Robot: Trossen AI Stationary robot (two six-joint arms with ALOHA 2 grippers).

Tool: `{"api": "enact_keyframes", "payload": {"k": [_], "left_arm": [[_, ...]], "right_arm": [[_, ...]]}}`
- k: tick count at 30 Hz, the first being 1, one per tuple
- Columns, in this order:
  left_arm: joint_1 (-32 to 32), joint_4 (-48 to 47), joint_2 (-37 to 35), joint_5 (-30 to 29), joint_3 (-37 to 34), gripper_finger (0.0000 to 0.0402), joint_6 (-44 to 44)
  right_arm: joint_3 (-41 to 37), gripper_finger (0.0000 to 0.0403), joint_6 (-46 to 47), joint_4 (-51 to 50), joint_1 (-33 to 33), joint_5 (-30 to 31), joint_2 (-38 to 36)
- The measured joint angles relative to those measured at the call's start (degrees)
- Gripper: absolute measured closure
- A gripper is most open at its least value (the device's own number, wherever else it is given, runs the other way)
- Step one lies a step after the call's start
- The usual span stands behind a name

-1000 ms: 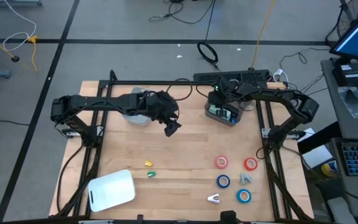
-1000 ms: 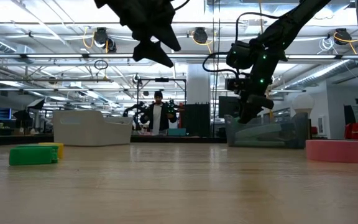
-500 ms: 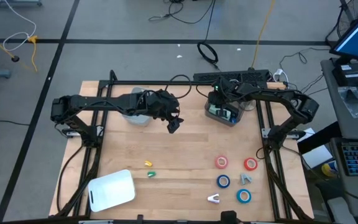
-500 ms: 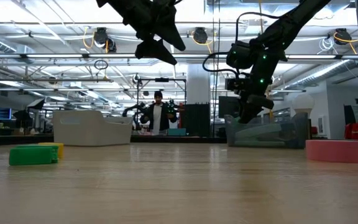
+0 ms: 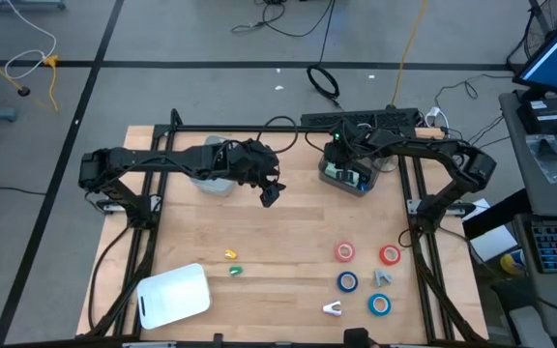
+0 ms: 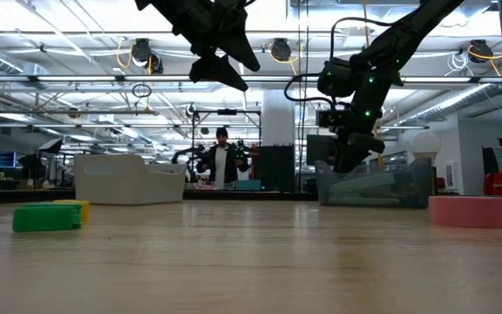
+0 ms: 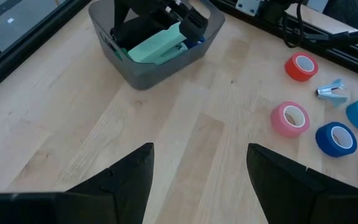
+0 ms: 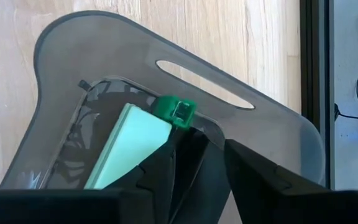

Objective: Pick and place Stapler, Stapler remover, tape
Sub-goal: Put the small yellow stapler into the black bin

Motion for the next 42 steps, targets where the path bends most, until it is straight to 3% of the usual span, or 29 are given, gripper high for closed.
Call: {"api": "enact_keyframes", "payload": {"k": [6,12,21,24,27,35,42], "left_arm": [[0.0,-0.1,0.0,0.0,0.0,0.0146,0.0],[-0.2,-0.6,0.0,2.2,0.0,0.0146,3.4],[-3.3,-1.9,0.0,6.4,0.0,0.0146,1.1],[-4.6,-5.1,0.0,9.2,0.0,0.0146,1.0],[-6.3,-10.8,0.0,10.0,0.0,0.0146,0.1],[-11.1,-28.1,0.0,0.6,0.0,0.0146,-1.5],[-16.4,-33.0,0.0,-9.3,-1.1,0.0146,4.8]], "right_arm": [[0.0,0.0265,1.8,-0.4,0.7,3.7,-1.9],[0.0,0.0278,10.9,-1.5,4.4,4.0,-10.7],[-0.7,0.0307,28.2,-4.7,7.7,-11.5,-28.0],[-4.6,0.0309,31.1,-2.4,8.7,-15.5,-34.0],[-10.2,0.0308,34.8,0.3,9.7,-15.7,-40.2],[-24.6,0.0308,45.2,15.1,11.5,-15.6,-54.5],[-31.2,0.0303,49.7,23.7,12.0,-15.5,-60.8]]}}
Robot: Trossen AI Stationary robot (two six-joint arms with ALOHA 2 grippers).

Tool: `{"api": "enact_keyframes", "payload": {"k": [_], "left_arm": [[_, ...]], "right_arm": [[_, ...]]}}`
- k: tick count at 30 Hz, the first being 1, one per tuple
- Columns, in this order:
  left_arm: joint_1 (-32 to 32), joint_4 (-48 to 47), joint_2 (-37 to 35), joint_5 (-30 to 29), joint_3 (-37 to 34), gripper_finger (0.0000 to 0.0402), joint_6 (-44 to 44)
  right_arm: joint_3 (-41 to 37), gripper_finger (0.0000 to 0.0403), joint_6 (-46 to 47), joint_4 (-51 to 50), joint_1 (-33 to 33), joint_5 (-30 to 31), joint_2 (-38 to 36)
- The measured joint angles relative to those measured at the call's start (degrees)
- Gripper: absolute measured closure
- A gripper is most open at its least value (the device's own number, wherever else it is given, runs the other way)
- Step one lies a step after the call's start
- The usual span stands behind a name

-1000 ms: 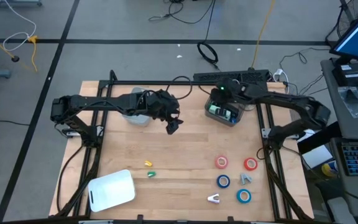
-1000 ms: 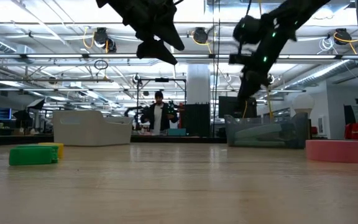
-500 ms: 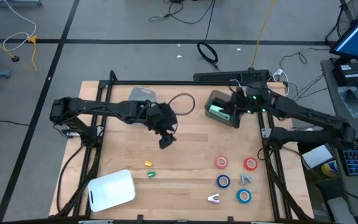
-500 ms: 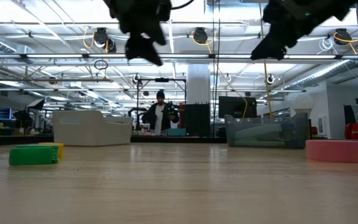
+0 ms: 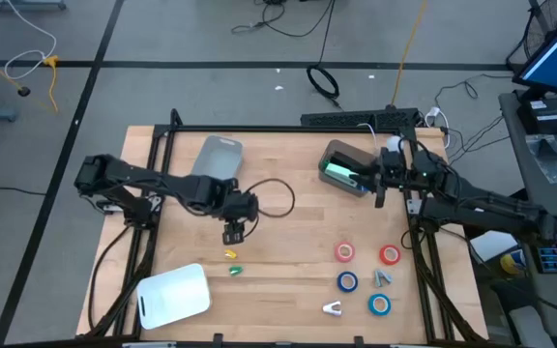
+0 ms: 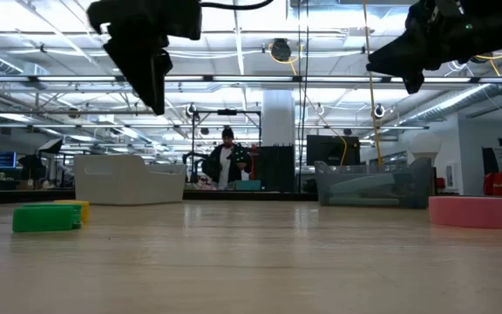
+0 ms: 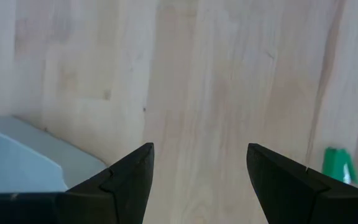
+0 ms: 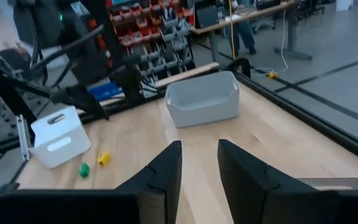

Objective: Pick and place Stapler, Stapler remover, tape
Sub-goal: Put the small yellow stapler into the black bin

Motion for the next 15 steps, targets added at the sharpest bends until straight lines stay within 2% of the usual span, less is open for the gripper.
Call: {"api": "enact_keyframes", "payload": {"k": [6,15], "left_arm": [[-4.3,2.6,0.0,-0.4,-5.6,0.0146,0.7],[-9.9,11.3,0.0,2.1,-11.0,0.0146,-7.8]], "right_arm": [[-1.6,0.0303,0.0,0.4,0.0,0.0,-1.6],[-1.7,0.0303,-0.1,1.8,0.0,0.0,-1.6]]}}
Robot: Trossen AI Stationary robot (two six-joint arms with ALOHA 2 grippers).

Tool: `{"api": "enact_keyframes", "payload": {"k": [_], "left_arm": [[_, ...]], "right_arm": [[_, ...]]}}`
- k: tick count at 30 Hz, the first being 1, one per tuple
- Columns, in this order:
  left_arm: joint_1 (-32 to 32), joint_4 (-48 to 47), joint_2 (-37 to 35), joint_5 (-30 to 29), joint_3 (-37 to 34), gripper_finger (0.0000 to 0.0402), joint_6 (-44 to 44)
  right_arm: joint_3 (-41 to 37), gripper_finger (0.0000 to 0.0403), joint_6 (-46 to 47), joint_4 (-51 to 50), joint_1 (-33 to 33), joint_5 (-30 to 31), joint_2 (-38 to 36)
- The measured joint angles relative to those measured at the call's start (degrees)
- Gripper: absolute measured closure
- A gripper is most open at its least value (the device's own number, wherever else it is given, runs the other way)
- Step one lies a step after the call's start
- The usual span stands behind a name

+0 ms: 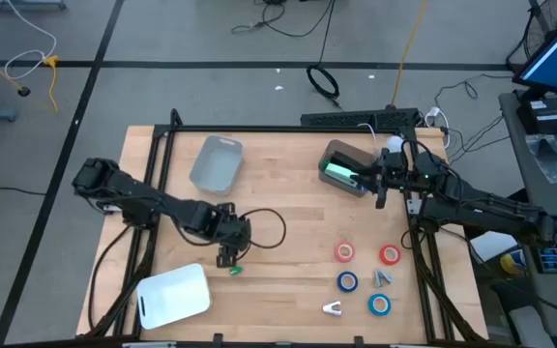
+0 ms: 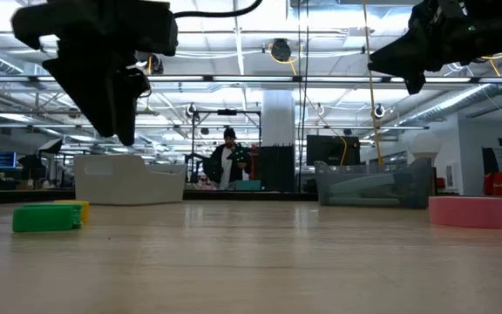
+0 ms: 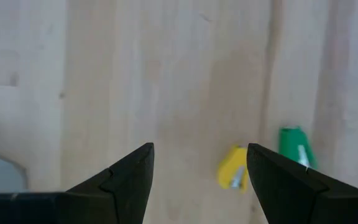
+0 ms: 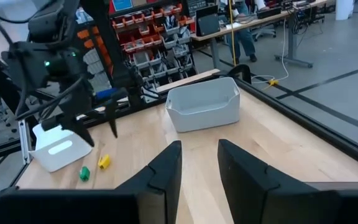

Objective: Pick and place Stapler, Stapler remover, tape
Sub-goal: Put the small yellow stapler into the black bin

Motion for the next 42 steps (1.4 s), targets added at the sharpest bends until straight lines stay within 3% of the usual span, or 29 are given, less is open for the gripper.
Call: {"api": "enact_keyframes", "payload": {"k": [12,22,26,32,42], "left_arm": [[-6.6,8.1,0.0,2.3,-5.3,0.0146,-2.3],[-5.6,10.3,1.4,2.7,-9.5,0.0147,-4.7],[-5.6,12.4,4.9,5.7,-9.6,0.0147,-2.7],[-5.4,12.7,9.2,5.6,-9.3,0.0147,-3.0],[-5.3,10.6,8.0,5.3,-9.4,0.0166,-3.0]], "right_arm": [[0.0,0.0303,-0.1,-0.1,0.0,0.0,0.0],[0.0,0.0303,-0.1,-0.2,0.0,0.0,0.0],[0.0,0.0303,-0.1,-0.2,0.0,0.0,0.0],[0.0,0.0303,0.1,-0.2,0.0,0.0,0.0],[0.0,0.0303,0.0,-0.2,0.0,0.1,0.0]]}}
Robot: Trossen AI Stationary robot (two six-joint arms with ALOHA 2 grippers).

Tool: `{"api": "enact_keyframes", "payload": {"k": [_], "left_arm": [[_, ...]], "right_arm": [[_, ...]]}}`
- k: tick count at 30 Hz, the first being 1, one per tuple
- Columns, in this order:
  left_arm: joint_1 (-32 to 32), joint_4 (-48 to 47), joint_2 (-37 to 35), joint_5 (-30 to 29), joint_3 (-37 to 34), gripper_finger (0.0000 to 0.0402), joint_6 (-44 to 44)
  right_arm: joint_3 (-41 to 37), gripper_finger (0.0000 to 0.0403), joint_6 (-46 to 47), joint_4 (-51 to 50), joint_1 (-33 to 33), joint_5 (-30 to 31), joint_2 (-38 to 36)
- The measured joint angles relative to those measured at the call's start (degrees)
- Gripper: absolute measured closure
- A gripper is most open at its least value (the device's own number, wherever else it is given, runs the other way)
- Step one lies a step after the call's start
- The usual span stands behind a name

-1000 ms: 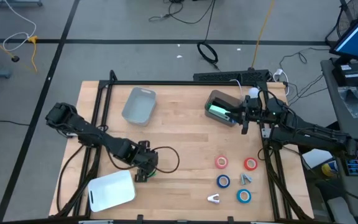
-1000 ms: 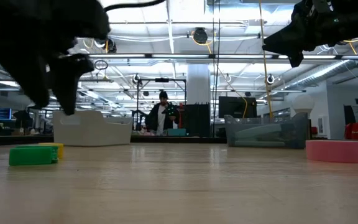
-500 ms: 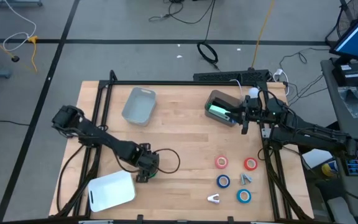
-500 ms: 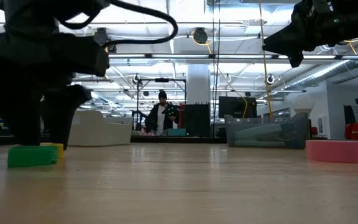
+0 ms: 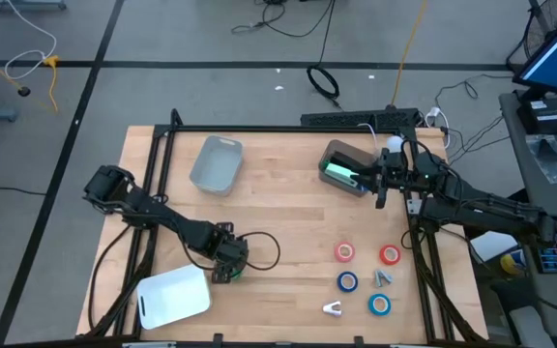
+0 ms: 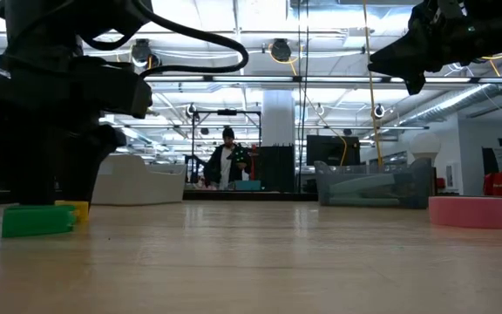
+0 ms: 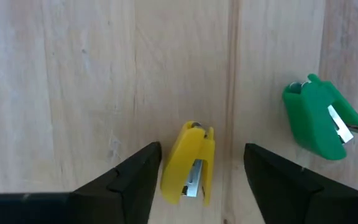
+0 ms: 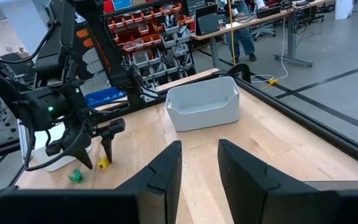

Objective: Pick and place Stapler, Stapler remover, tape
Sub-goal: Put the small yellow stapler into the black bin

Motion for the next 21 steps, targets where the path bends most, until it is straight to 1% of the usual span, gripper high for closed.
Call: {"api": "enact_keyframes", "payload": {"k": [7,10,16,21], "left_arm": [[0.1,-1.5,-0.2,-0.1,-0.1,0.0236,0.9],[0.1,-1.7,-0.2,-0.2,-0.1,0.026,1.4],[0.2,-1.7,-0.2,0.0,-0.1,0.0293,1.2],[0.2,-1.7,-0.2,0.1,-0.1,0.0306,1.2]], "right_arm": [[0.0,0.0303,0.0,0.0,0.0,0.0,0.0],[0.0,0.0303,0.0,0.0,0.0,0.1,0.0],[0.0,0.0303,0.0,0.0,0.0,0.1,0.0],[0.0,0.0303,0.0,0.0,0.0,0.1,0.0]]}}
